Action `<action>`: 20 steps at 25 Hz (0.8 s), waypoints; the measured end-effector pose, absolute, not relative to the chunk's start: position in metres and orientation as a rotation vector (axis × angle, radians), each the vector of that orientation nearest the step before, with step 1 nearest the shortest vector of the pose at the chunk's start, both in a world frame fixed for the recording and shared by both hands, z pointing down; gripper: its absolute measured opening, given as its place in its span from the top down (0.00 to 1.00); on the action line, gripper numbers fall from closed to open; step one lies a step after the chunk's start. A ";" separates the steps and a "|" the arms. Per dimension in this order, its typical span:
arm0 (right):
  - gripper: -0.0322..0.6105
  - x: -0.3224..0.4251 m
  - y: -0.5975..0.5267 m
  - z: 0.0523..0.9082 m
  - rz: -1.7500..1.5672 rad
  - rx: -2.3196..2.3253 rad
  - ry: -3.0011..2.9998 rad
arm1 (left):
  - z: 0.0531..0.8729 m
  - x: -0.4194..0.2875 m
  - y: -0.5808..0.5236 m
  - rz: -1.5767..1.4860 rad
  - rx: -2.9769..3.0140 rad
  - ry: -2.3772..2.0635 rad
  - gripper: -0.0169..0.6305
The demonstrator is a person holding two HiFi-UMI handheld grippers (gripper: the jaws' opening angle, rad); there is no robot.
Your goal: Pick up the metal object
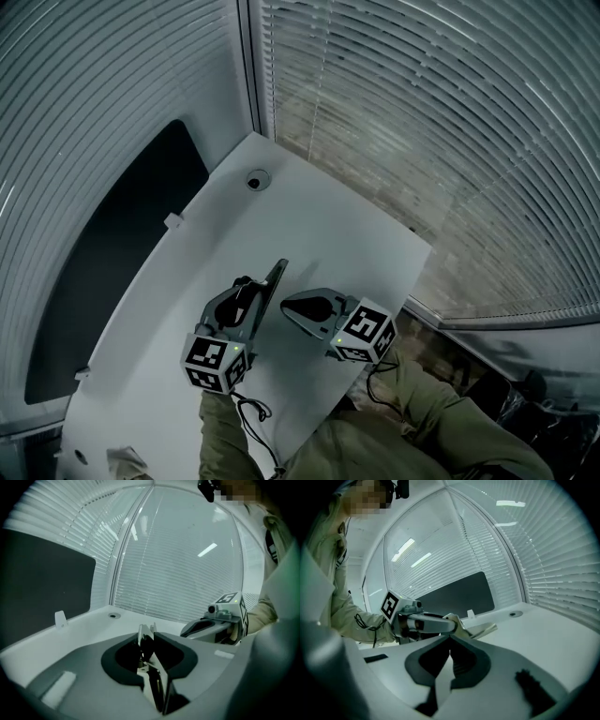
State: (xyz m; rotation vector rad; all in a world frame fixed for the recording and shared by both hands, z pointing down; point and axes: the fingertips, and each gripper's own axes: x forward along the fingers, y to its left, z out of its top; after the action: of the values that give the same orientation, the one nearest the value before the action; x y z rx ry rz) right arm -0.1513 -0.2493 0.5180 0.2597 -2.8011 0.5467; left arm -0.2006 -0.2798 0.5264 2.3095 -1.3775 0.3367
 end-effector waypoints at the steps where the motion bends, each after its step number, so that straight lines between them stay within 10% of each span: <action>1: 0.94 -0.150 -0.248 0.512 0.536 0.263 -2.810 | 0.515 -0.198 -0.276 0.320 2.329 -1.390 0.85; 20: 0.95 -0.081 -0.156 0.428 0.346 0.292 -2.952 | 0.397 -0.129 -0.138 0.247 2.535 -1.545 0.85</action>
State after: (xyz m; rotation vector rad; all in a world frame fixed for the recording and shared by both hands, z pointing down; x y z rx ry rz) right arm -0.0813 -0.1557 0.4283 0.2921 -2.9524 0.3455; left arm -0.1286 -0.1382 0.3974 2.5345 -1.5452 0.2466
